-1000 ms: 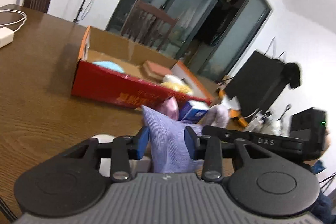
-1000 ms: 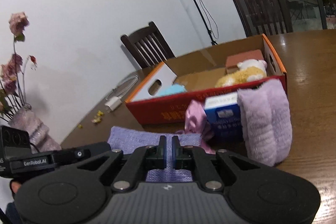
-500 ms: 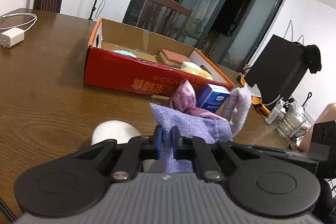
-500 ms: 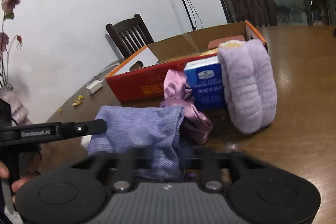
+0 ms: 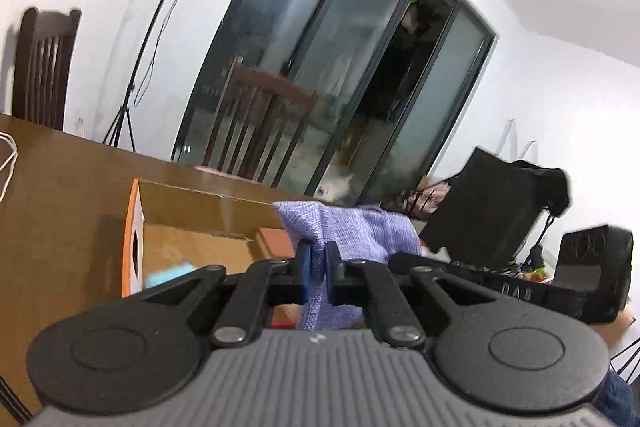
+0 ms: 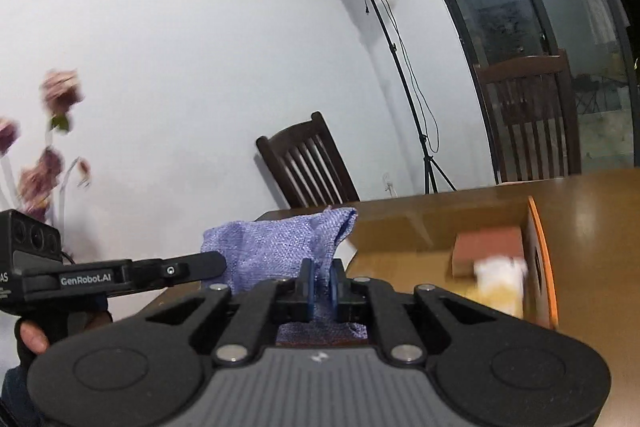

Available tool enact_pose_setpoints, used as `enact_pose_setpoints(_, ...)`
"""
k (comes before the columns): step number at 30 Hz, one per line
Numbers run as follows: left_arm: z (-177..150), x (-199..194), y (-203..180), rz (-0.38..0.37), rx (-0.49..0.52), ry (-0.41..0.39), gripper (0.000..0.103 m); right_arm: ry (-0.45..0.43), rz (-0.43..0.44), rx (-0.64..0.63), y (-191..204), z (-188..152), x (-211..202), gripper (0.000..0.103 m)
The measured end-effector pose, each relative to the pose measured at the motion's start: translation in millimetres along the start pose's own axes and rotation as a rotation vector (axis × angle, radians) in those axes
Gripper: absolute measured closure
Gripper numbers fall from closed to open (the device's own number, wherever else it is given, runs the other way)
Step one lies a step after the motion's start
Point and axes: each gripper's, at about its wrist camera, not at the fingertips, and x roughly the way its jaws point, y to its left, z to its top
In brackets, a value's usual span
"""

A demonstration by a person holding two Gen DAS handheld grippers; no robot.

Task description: Organize soft objects

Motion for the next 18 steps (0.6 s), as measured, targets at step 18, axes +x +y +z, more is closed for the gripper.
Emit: enact_pose_setpoints(18,40.5,190.1,98.9,0.398,0.157,0.203,0.06,0.399,-0.159,0.295,-99.2,23.9,279.1,0.078)
